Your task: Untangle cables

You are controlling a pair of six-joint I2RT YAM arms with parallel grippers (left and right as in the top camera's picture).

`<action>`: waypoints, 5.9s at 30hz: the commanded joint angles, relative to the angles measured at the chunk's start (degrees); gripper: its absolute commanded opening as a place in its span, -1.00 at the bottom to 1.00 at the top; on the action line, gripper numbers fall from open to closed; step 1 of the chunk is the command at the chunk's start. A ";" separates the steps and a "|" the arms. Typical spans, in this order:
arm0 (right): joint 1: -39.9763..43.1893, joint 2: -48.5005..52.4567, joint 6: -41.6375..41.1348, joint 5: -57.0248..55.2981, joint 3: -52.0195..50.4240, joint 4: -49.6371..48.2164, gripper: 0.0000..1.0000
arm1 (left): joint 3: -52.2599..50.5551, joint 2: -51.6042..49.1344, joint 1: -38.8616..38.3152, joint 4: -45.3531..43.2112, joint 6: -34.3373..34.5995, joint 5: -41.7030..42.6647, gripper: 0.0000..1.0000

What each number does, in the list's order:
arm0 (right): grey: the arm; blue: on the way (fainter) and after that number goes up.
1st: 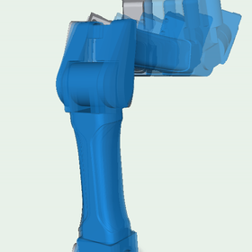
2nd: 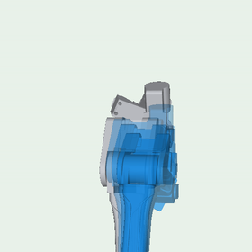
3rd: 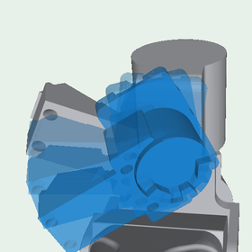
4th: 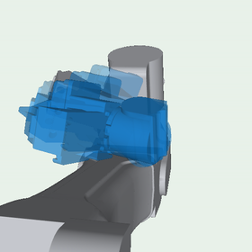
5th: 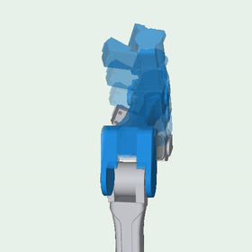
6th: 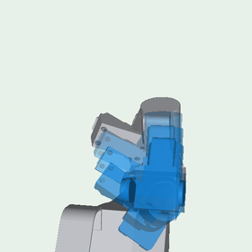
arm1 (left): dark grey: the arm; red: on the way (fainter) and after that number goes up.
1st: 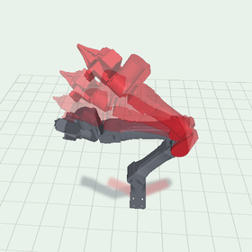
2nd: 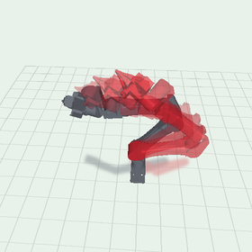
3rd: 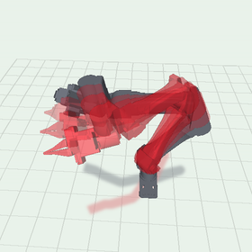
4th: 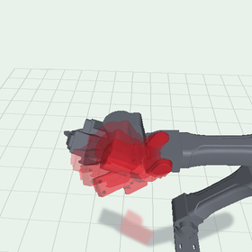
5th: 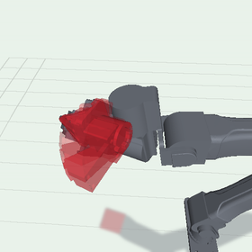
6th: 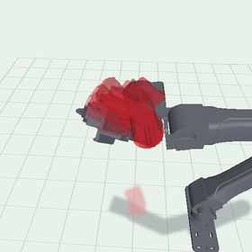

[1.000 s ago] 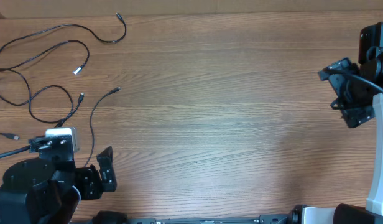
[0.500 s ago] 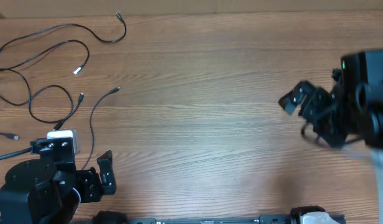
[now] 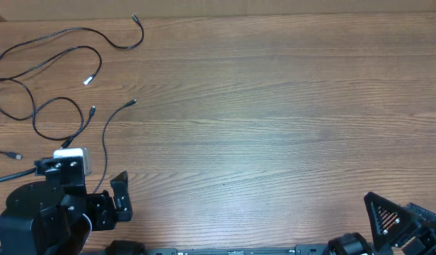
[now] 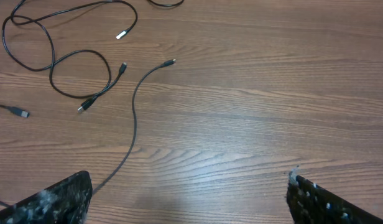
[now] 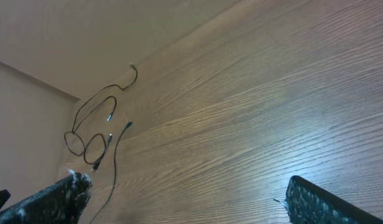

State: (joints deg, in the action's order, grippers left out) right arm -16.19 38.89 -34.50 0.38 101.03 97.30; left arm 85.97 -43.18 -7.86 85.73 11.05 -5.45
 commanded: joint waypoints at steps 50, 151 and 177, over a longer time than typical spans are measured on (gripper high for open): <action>19.15 -23.04 12.50 -1.09 -61.48 -51.32 1.00 | 0.66 0.07 0.00 -0.22 0.98 -0.70 0.99; 18.12 -38.73 37.35 -0.09 -100.56 -92.43 0.99 | 0.63 0.07 0.00 -0.24 0.98 -0.70 0.99; 18.14 -38.73 37.35 -0.09 -100.56 -92.43 1.00 | 0.61 0.07 0.00 1.18 3.39 3.61 0.99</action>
State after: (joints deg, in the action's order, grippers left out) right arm 1.80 0.69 3.16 0.99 1.06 5.15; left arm 85.97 -43.18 -7.86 87.05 11.77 -5.06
